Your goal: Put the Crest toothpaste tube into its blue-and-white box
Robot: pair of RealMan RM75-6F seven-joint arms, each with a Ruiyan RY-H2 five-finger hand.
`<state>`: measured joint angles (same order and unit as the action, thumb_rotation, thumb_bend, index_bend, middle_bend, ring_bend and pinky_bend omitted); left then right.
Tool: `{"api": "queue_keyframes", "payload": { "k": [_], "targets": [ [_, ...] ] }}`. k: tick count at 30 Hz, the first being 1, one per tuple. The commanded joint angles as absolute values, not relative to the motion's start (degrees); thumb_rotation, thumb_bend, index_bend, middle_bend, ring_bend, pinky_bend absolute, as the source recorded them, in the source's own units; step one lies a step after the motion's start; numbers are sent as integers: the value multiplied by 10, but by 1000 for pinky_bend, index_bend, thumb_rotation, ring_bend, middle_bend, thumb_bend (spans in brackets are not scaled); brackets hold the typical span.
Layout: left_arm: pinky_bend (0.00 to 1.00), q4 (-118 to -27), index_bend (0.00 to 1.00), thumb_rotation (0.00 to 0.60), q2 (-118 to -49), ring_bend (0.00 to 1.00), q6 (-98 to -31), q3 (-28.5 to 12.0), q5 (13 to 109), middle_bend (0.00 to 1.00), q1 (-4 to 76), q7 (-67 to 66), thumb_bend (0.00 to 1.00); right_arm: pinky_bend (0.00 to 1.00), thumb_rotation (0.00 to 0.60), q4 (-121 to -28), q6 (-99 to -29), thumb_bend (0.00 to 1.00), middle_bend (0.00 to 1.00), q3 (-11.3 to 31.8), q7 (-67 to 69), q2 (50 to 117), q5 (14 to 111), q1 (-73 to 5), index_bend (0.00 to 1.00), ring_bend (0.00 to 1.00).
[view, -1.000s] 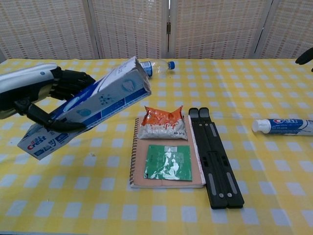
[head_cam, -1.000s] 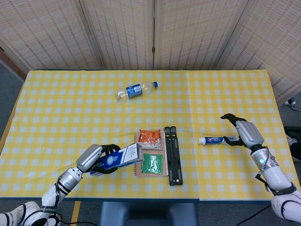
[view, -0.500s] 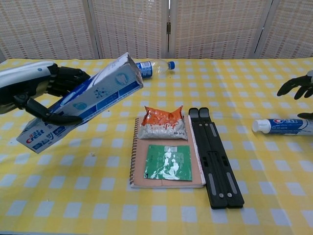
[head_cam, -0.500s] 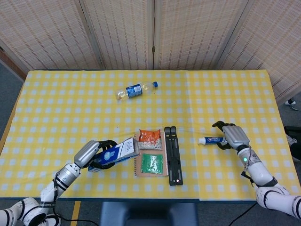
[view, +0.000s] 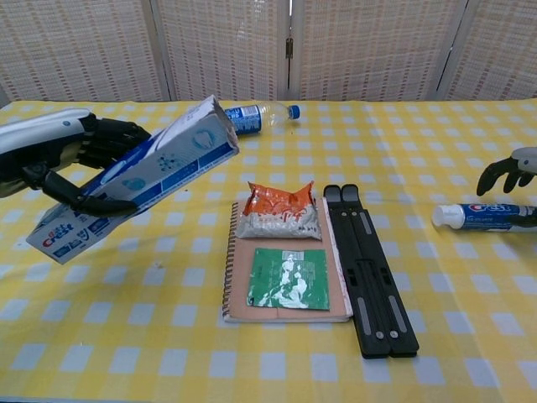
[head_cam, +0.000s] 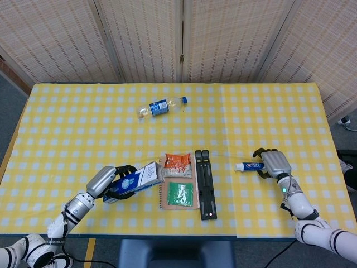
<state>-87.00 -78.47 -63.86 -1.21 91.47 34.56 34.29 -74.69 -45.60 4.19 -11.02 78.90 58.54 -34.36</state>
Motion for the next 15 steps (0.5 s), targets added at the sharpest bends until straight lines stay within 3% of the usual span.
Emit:
{"api": "queue_keyframes", "payload": {
  "k": [1,15],
  "targets": [
    [550,-869,419,600,-784,498,-640,-11,917,481,346,346,296,218,600,-744,-455,397,260,45,-116,797,587,-349,327,265],
    [549,-863,418,600,-778,498,-647,-6,919,481,345,363,296,285,600,-751,-449,397,330,45,-150,809,573,-359,420,325]
  ]
}}
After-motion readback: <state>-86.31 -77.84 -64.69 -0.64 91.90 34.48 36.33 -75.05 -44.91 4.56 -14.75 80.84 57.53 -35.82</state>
